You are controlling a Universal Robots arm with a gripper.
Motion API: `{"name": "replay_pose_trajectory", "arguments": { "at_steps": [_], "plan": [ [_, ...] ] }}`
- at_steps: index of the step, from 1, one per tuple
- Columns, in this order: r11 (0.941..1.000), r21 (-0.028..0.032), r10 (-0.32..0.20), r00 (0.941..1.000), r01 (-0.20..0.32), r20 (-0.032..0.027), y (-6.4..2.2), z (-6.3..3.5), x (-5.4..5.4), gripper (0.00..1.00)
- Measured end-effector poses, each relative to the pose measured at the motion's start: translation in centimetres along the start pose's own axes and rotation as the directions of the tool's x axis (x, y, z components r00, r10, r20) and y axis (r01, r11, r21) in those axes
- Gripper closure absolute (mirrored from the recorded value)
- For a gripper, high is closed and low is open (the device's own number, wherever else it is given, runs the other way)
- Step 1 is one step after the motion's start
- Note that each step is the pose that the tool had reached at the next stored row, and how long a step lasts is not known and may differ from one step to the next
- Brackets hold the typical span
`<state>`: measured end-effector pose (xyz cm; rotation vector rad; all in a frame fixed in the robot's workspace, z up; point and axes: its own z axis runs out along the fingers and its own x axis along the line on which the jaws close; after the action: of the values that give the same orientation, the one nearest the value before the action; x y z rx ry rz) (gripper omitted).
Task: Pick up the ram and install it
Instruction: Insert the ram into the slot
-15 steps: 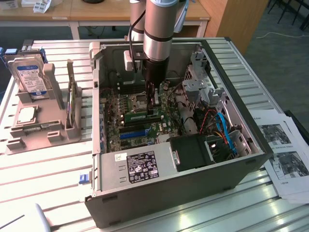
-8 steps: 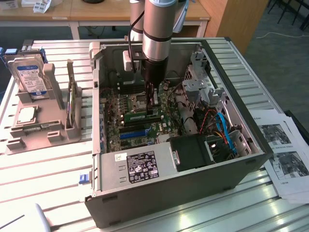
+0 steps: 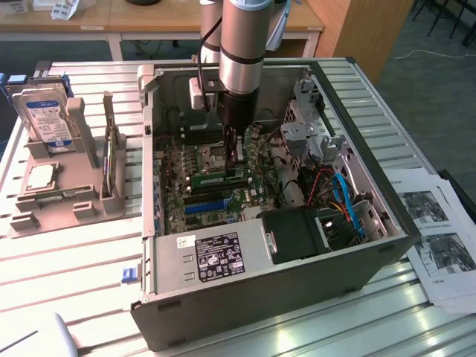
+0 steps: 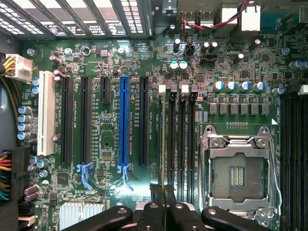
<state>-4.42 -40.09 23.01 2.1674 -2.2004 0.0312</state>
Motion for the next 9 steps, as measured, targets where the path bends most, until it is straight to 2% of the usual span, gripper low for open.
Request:
{"name": "replay_pose_trajectory", "arguments": {
  "at_steps": [9],
  "plan": [
    [1.0000,0.0000,0.000,1.0000,0.000,-0.0001,-0.12,0.08,-0.01,0.88]
  ]
}}
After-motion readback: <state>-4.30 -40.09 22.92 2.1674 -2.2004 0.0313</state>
